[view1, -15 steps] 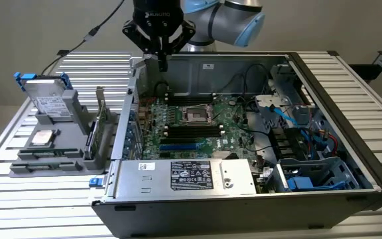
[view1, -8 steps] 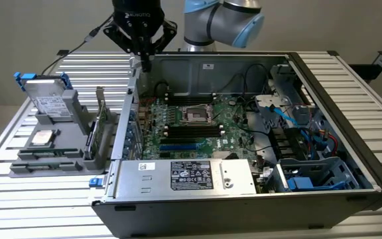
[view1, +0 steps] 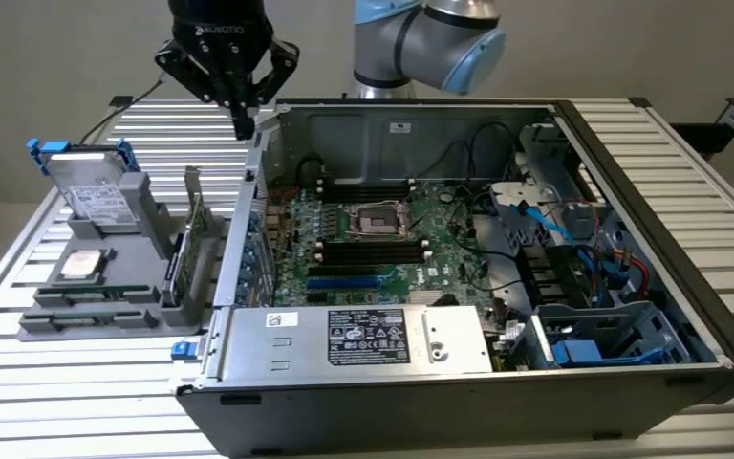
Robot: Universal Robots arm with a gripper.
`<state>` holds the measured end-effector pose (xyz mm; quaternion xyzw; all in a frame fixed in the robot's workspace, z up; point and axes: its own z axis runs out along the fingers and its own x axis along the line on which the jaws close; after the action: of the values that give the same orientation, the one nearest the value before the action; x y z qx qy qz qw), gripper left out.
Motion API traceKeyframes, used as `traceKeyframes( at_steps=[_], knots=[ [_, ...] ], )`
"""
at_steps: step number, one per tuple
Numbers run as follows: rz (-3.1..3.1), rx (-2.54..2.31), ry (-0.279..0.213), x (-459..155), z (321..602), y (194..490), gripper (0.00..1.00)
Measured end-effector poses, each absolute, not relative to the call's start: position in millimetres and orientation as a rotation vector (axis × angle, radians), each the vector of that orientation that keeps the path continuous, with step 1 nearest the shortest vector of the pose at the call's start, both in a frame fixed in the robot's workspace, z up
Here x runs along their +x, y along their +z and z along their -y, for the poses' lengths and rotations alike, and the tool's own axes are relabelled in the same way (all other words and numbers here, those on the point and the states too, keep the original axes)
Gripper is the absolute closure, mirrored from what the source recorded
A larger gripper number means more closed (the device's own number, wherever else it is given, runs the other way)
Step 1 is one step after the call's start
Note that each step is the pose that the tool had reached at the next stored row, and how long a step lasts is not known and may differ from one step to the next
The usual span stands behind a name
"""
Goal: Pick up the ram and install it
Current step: 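Reach for the ram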
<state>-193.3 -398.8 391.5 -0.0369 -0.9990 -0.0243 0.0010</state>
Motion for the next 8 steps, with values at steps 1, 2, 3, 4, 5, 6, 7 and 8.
traceKeyframes(
  at_steps=[1, 2, 3, 4, 5, 6, 7, 8],
  knots=[
    [3.135, -0.116, -0.076, -198.0, 398.8, 391.3, 0.90],
    [3.133, -0.116, -0.076, -202.7, 398.8, 391.1, 0.90],
    [3.132, -0.116, -0.076, -207.1, 398.9, 390.9, 0.90],
    [3.131, -0.116, -0.076, -211.4, 398.9, 390.7, 0.90],
    [3.130, -0.116, -0.076, -215.9, 399.1, 390.4, 0.90],
    [3.129, -0.116, -0.076, -220.8, 399.4, 390.2, 0.90],
    [3.128, -0.116, -0.077, -225.4, 399.6, 389.8, 0.90],
    [3.128, -0.116, -0.077, -230.0, 399.9, 389.4, 0.90]
  ],
)
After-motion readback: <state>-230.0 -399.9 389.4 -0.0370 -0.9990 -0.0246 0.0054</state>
